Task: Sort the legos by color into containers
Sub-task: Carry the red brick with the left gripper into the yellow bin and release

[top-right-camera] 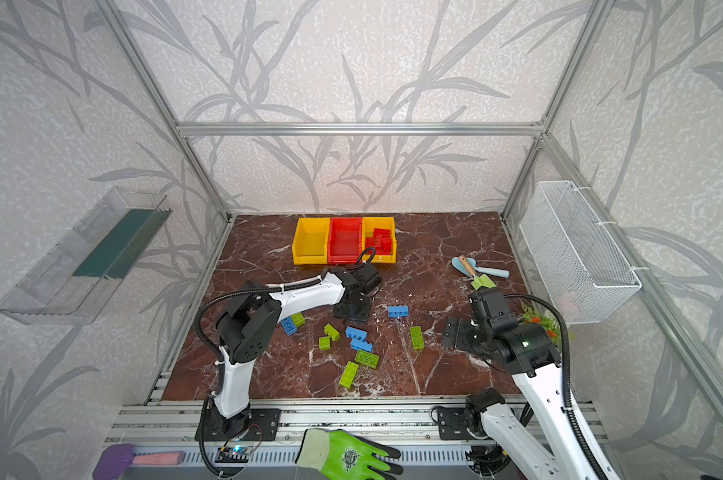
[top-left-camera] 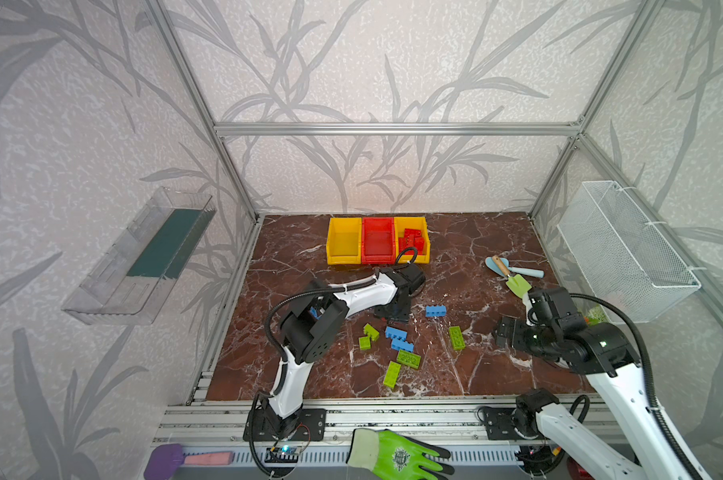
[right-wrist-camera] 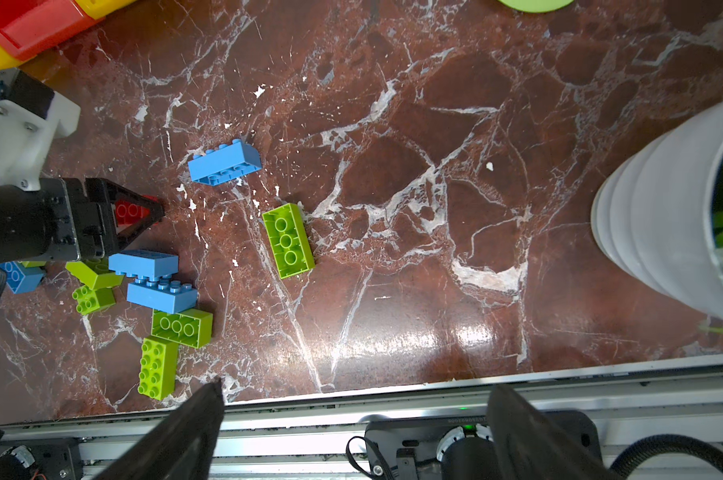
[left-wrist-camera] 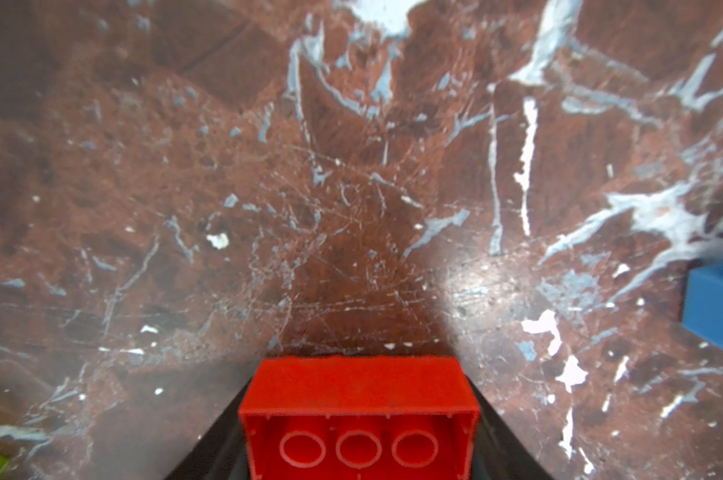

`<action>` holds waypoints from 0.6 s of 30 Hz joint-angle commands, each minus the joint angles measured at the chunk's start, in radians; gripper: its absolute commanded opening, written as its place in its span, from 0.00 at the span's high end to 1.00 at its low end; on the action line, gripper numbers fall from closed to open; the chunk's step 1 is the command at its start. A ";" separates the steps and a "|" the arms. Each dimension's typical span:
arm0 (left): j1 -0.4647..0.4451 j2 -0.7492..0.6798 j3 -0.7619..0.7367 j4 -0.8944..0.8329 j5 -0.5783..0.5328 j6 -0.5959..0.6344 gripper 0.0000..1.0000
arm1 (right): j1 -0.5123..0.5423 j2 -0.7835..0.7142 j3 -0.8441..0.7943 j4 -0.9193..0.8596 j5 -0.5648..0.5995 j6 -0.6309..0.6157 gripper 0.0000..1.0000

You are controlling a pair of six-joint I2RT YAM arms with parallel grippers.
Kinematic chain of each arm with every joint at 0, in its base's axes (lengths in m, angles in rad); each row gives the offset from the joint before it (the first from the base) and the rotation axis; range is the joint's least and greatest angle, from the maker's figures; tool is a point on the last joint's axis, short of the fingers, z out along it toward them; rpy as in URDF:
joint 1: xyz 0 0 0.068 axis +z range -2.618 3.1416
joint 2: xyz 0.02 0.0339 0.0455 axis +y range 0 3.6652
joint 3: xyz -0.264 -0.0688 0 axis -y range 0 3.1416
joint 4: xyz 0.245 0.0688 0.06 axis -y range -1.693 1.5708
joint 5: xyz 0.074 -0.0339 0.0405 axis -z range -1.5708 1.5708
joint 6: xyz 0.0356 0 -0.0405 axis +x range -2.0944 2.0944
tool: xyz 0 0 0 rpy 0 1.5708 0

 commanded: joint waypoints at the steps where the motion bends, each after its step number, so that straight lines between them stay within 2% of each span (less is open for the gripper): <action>1: 0.012 0.010 0.102 -0.095 -0.038 0.037 0.66 | 0.000 0.026 0.037 0.048 0.001 -0.022 0.01; 5: 0.032 0.067 0.306 -0.183 -0.068 0.089 0.66 | 0.000 0.052 0.054 0.080 0.004 -0.034 0.01; 9: 0.075 0.195 0.602 -0.260 -0.091 0.147 0.66 | -0.001 0.060 0.060 0.106 0.016 -0.038 0.01; 13: 0.134 0.362 0.965 -0.336 -0.110 0.183 0.66 | -0.002 0.063 0.064 0.120 0.023 -0.033 0.01; 15: 0.158 0.438 1.103 -0.332 -0.112 0.196 0.66 | -0.002 0.063 0.063 0.124 0.025 -0.030 0.01; 18: 0.189 0.501 1.194 -0.255 -0.085 0.223 0.65 | -0.003 0.064 0.066 0.124 0.036 -0.028 0.01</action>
